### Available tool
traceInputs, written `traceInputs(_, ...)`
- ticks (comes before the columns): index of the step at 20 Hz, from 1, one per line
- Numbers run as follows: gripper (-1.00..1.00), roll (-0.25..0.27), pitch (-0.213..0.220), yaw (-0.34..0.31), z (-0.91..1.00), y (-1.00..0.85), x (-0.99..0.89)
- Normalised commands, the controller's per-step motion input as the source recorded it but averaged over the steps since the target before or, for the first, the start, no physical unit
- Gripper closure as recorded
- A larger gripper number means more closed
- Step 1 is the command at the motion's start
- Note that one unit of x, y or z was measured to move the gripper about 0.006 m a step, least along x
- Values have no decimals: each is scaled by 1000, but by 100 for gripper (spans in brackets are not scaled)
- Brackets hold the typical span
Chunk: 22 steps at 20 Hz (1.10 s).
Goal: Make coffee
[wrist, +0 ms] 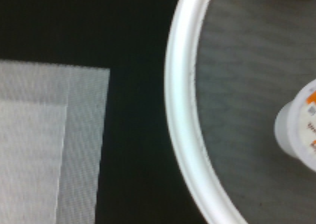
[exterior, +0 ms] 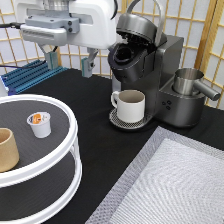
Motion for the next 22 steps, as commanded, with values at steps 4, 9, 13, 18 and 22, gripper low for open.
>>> traceInputs(4,-100,-91,-150,74,-179,-95,-817)
traceInputs(9,-100,-21,-140,135,-494,-118,-794)
traceInputs(13,-100,50,-129,30,-304,-549,-568)
traceInputs(18,-100,63,-100,-11,-154,-701,-433)
traceInputs(22,-100,37,-99,-8,-265,-203,-74)
